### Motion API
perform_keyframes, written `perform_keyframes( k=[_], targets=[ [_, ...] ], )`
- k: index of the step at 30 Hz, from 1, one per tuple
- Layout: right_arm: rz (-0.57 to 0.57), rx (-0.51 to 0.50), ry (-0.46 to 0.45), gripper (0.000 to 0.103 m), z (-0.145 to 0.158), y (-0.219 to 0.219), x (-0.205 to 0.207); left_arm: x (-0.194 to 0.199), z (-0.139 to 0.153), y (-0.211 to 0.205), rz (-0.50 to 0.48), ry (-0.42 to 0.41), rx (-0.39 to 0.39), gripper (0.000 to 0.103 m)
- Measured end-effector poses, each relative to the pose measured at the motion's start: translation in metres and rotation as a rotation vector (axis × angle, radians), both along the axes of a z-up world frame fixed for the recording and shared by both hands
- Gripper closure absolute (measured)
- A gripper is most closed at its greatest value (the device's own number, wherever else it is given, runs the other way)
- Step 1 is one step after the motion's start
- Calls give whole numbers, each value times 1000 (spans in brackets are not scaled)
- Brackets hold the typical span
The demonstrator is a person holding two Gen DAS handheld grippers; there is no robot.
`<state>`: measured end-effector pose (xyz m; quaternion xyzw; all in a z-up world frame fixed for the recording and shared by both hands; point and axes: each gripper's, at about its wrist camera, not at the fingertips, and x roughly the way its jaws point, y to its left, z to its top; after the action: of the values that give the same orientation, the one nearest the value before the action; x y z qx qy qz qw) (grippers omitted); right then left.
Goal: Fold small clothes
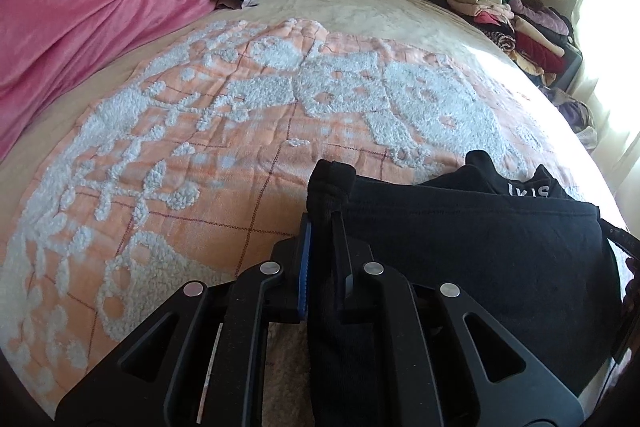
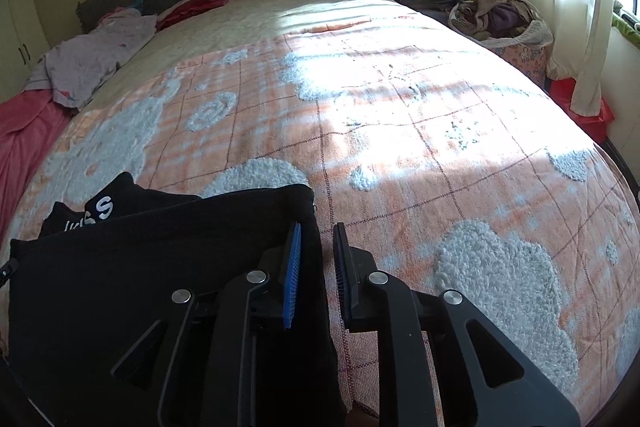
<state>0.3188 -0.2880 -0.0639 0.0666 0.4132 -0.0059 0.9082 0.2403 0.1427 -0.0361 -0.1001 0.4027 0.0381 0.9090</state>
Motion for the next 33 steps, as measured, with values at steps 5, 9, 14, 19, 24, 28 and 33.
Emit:
perform_keyframes(
  k=[5, 9, 14, 19, 24, 28, 33],
  targets=[
    [-6, -50, 5, 73, 1, 3, -6, 0, 0, -4, -5, 27, 29, 95],
    [-15, -79, 1, 63, 4, 4, -15, -3, 3, -6, -7, 33, 55, 93],
    [12, -78, -53, 51, 20, 7, -42, -12, 9, -9, -10, 48, 95, 75],
    [76, -65, -134, 44, 41, 20, -78, -28, 26, -6, 23, 27, 110, 55],
    [184, -39, -161, 38, 50, 41, -111, -53, 50, -16, 17, -40, 58, 39],
    [258, -38, -149, 37, 48, 57, -133, -64, 54, -47, -48, -59, 54, 34],
    [299, -48, -100, 37, 35, 66, -148, -70, 39, -88, -161, -5, 67, 32]
  ],
)
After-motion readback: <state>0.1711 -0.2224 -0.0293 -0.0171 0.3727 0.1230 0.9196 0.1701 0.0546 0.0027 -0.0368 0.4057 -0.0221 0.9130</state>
